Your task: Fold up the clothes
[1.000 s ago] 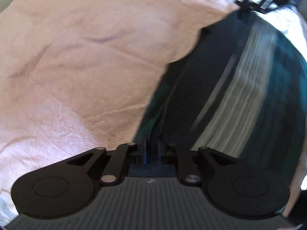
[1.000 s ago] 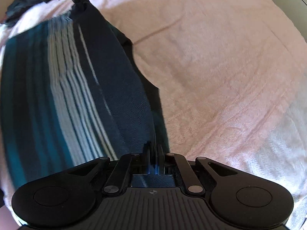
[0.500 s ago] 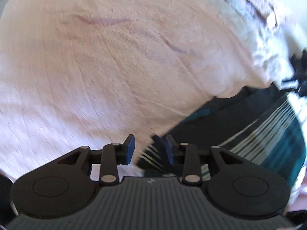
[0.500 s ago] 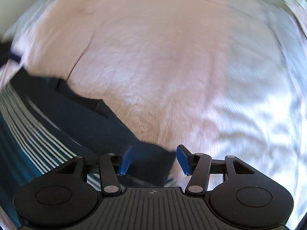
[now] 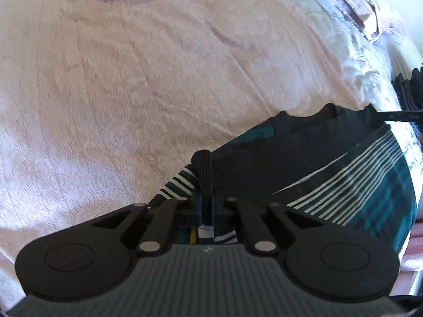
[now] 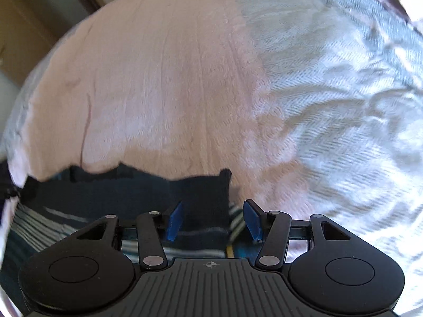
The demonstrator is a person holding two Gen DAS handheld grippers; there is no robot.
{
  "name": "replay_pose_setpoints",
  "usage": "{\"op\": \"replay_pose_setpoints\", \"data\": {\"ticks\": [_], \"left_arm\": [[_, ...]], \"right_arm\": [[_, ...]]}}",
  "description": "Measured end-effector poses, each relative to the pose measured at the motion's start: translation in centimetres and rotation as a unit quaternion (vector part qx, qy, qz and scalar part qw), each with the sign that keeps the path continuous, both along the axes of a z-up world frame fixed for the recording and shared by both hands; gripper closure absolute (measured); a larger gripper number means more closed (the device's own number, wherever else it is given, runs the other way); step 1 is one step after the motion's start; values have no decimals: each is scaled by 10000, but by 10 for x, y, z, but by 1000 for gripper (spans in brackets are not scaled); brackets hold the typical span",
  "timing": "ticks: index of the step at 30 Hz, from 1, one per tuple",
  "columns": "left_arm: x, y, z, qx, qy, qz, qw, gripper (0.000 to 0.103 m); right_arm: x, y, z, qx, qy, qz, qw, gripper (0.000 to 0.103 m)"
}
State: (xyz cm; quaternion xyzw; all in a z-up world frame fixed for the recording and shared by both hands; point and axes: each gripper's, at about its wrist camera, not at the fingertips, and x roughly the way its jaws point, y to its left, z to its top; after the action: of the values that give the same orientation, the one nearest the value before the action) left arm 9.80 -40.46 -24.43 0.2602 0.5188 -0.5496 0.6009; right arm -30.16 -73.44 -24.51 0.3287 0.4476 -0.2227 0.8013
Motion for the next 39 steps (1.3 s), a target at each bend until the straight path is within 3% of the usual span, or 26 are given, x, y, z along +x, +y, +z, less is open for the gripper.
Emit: {"op": "replay_pose_setpoints", "data": {"ticks": [1,2,3,5,8,10,17,21,26,28,33,35,37,39], "left_arm": [[1,2,4,-58,10,-14,10000,101],[3,4,13,-248,62,11,9997,101],[5,6,23,-448,116,38,9989,101],[8,9,43,-730,75,10,9973,101],[17,10,47,-799,-4,136,9967,101],[20,8,29,-620,18,222,9978,100],[23,1,-14,-233,-49,429,9988,100],[25,0,-12,-350,-177,252,9989,100],[28,4,-37,-81,-117,485,9987,92],[27,7,-31,-95,-235,552,9982,88],[21,26,-1,-105,-725,488,9961,88],[13,39,16,-132,-901,395,9951,89],[2,56,33,-229,-924,269,9951,90],[-9,74,50,-326,-946,141,9949,90]], "right_arm": [[2,-2,-2,59,-37,-7,10000,50],[3,-4,-3,86,-31,-10,10000,61],[6,-4,-3,5,123,-2,9999,97],[8,-4,6,-92,112,41,9999,100],[5,1,29,-418,-144,163,9989,100],[2,2,36,-552,-249,156,9980,100],[8,1,8,-447,-277,-49,9986,100],[14,3,7,-686,-387,23,9969,100],[13,1,-20,-564,-20,-30,9984,100],[7,1,-18,-597,25,-156,9981,100],[-5,25,20,-1379,249,-62,9901,91],[-15,42,36,-1524,175,2,9882,82],[-23,68,48,-1523,89,44,9883,62],[-31,95,60,-1491,-16,91,9888,59]]}}
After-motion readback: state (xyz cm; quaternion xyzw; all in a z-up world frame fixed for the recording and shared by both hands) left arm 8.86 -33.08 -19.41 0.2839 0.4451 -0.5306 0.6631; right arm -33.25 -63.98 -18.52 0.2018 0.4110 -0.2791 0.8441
